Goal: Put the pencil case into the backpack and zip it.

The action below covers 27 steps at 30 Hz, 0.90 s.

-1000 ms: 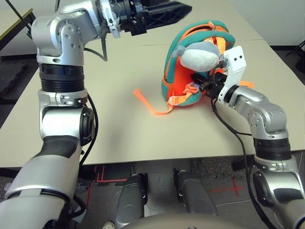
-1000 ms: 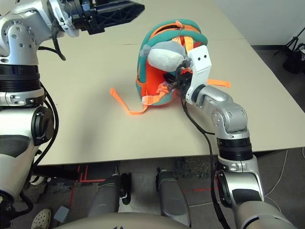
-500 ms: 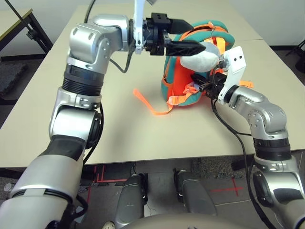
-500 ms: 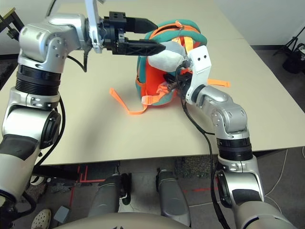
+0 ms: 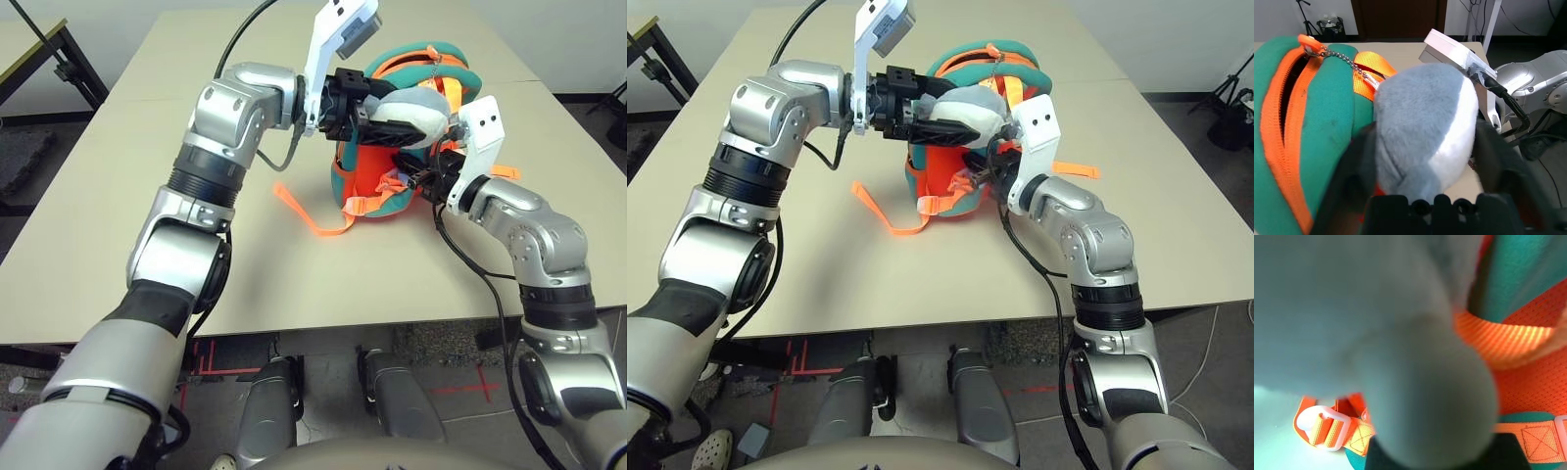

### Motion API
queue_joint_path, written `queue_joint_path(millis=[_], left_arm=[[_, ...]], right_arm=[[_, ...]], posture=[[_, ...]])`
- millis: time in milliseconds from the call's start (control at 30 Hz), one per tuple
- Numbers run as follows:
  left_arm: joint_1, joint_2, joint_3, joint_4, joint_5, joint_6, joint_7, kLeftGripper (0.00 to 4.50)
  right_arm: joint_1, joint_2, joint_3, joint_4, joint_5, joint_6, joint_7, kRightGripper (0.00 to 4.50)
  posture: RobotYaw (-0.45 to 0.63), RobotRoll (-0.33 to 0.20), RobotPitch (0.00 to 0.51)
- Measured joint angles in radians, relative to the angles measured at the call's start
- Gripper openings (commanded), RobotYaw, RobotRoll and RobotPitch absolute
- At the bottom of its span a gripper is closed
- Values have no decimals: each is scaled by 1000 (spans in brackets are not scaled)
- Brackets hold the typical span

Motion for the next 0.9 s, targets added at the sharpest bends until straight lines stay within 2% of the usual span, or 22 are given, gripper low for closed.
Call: queue_joint_path(millis=[167,233,433,533,667,767,900], left_arm=[[1,1,15,0,0,1,0,536],[2,4,16,-1,1,1,1,230],[3,45,51,-19,-3,10,9,230],[3,89,85,-56,-17,37,19,230],[5,182,124,-99,-27,81,20,229],[57,293,153,-128,-27,107,18,229],[141,349,151,-131,-21,128,8,229]], right_arm=[[0,3,0,0,0,0,0,198],[0,4,1,0,0,0,0,198],[-1,5,2,1,-1,-2,0,198],[-1,7,3,2,-1,-5,1,198],[-3,10,5,5,-1,-7,1,198],[-4,11,5,13,-1,-15,6,198],[-10,12,6,29,-7,-24,9,198]], posture=[[-212,0,141],[-209,0,142],[-197,0,144],[-197,0,144],[-184,0,144],[-178,0,143],[-172,0,145]])
